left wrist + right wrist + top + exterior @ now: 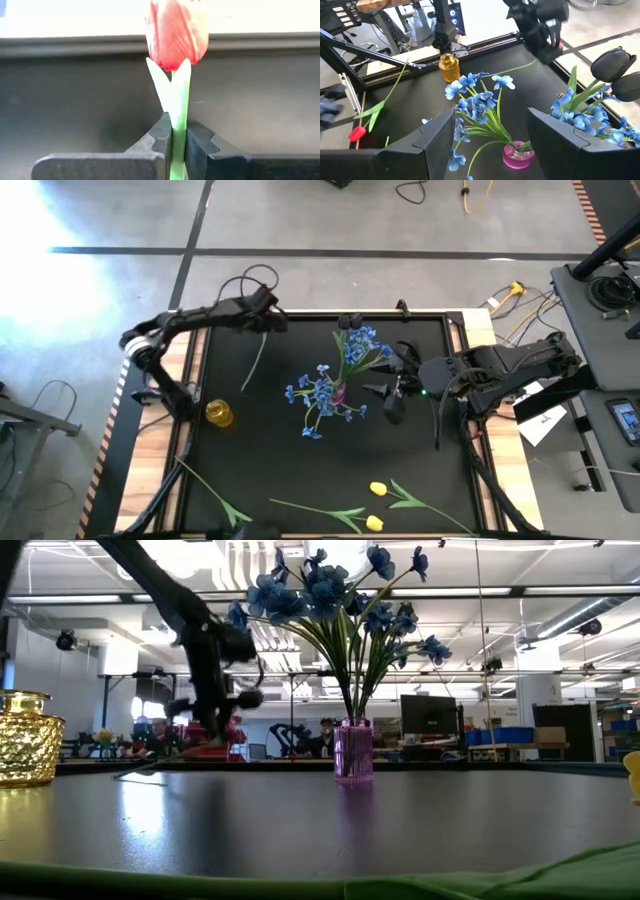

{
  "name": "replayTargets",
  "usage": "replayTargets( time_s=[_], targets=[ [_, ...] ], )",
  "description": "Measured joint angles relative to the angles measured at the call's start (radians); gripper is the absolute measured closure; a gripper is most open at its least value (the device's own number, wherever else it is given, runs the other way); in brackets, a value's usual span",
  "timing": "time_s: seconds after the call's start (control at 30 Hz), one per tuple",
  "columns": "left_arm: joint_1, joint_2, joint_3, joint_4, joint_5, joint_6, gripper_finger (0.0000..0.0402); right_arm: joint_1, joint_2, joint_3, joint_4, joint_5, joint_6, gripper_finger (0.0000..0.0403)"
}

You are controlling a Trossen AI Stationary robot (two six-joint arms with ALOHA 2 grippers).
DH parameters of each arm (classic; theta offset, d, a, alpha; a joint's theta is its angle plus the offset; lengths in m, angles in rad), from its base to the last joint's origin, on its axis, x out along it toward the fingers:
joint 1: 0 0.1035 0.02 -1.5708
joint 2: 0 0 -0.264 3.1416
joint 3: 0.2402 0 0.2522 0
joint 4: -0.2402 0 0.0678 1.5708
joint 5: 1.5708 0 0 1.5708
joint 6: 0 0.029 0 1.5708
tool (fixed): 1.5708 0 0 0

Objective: Sort flowers into vase by color
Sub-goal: Put the top red flower into the yellow vase

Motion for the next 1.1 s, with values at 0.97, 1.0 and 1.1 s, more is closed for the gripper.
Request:
replayTargets(
  time_s=[0.97,1.0,1.1],
  targets=[
    [-0.241,-1.255,-0.520,0.469,0.703,0.229,0.0400,0.000,0.000,0.000,0.002,0.008,-0.002,0.0170],
    [-0.241,-1.285,-0.510,0.422,0.703,0.229,0.0400,0.000,0.000,0.000,0.002,0.008,-0.002,0.0170],
    [-0.240,-1.366,-0.463,0.247,0.703,0.256,0.0400,0.000,0.000,0.000,0.002,0.008,-0.002,0.0170]
  ],
)
